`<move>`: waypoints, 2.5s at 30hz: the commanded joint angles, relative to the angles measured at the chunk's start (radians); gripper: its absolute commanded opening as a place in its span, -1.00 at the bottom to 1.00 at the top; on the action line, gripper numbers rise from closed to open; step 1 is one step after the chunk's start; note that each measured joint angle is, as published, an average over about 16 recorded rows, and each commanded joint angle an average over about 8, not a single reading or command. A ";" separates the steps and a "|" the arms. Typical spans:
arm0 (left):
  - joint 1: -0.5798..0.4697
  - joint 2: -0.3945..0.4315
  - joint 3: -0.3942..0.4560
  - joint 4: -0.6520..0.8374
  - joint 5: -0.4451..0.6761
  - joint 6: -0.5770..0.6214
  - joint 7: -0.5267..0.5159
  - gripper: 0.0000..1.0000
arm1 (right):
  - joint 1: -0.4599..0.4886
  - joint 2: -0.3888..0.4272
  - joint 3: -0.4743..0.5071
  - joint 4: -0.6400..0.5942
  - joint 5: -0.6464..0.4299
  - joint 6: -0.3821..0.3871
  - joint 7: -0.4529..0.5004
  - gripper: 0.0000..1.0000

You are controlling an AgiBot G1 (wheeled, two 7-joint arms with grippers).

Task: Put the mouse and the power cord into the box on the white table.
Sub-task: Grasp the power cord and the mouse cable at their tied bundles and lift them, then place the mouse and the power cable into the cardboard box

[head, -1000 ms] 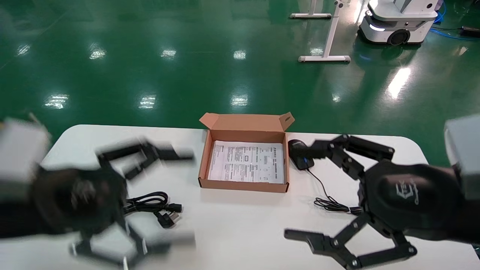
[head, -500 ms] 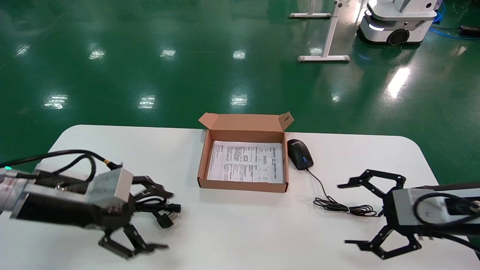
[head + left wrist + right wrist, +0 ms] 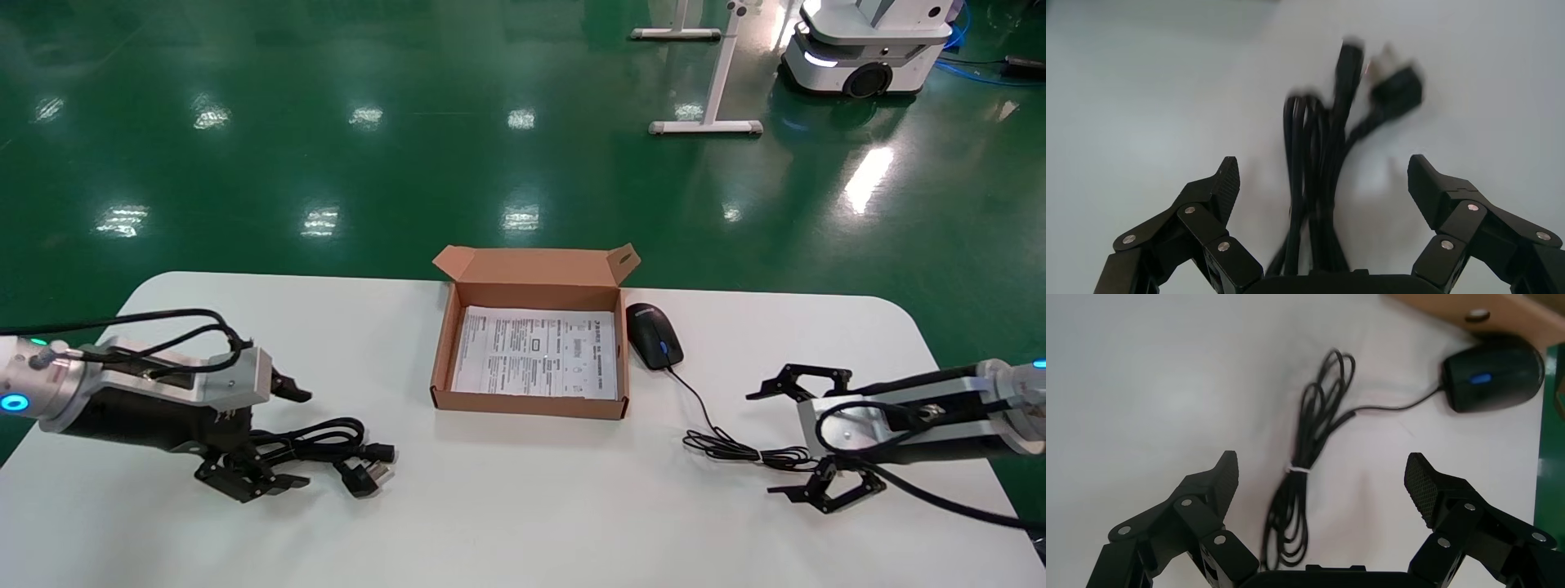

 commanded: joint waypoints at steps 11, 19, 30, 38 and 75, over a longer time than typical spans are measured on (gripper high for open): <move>-0.043 0.083 0.029 0.226 0.054 -0.023 0.123 0.21 | 0.079 -0.092 -0.029 -0.247 -0.056 0.039 -0.142 -0.40; -0.045 0.089 0.029 0.242 0.053 -0.022 0.129 -1.00 | 0.086 -0.098 -0.031 -0.264 -0.061 0.040 -0.149 -1.00; -0.042 0.082 0.027 0.223 0.051 -0.021 0.124 -1.00 | 0.079 -0.091 -0.028 -0.245 -0.054 0.037 -0.142 -1.00; -0.041 0.080 0.027 0.217 0.050 -0.021 0.123 -1.00 | 0.076 -0.089 -0.027 -0.239 -0.052 0.037 -0.140 -1.00; -0.170 -0.067 -0.055 0.058 -0.079 0.085 0.028 -1.00 | 0.226 -0.041 0.012 -0.117 -0.024 0.056 -0.054 -1.00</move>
